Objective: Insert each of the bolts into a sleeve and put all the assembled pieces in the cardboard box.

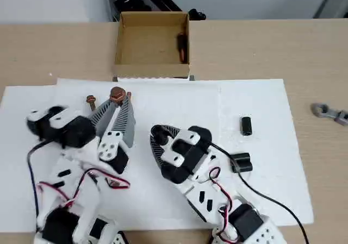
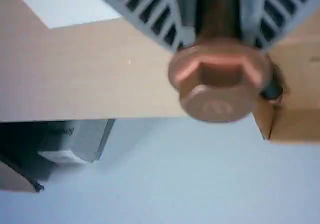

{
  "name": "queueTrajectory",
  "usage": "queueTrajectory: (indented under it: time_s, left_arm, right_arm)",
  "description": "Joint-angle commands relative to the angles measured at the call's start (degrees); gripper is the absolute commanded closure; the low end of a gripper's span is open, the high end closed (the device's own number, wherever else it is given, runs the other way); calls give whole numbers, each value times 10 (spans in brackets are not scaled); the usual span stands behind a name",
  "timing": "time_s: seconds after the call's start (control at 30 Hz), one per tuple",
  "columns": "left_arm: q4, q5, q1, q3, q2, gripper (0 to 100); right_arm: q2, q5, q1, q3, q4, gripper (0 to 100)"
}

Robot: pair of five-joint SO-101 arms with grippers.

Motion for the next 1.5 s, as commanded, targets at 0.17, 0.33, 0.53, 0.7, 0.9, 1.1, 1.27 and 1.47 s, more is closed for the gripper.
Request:
queueTrajectory:
  time_s: [0.17,0.33,0.53,0.7,0.9,1.1,1.27,1.47]
  left_arm:
    - [-18,6,38,3,-10,994]
    - [-19,17,77,9,-11,994]
    - [-56,46,78,9,-9,994]
    - [-61,47,57,1,-10,994]
    - [-59,48,54,-21,-9,994]
    - [-80,91,55,-19,-8,994]
    - [-87,99,82,-17,-6,994]
    - [-87,98,91,-2,-6,994]
  right_arm:
    - [-5,4,-2,-8,-26,996]
    - [-5,4,-2,-5,-26,996]
    - [-5,4,-2,-5,-24,996]
    - [-5,4,-2,-5,-22,996]
    - [-5,4,-3,-4,-22,996]
    - [0,3,-5,-4,-24,996]
    - [0,3,-5,-4,-23,996]
    - [-1,3,-5,-4,-22,996]
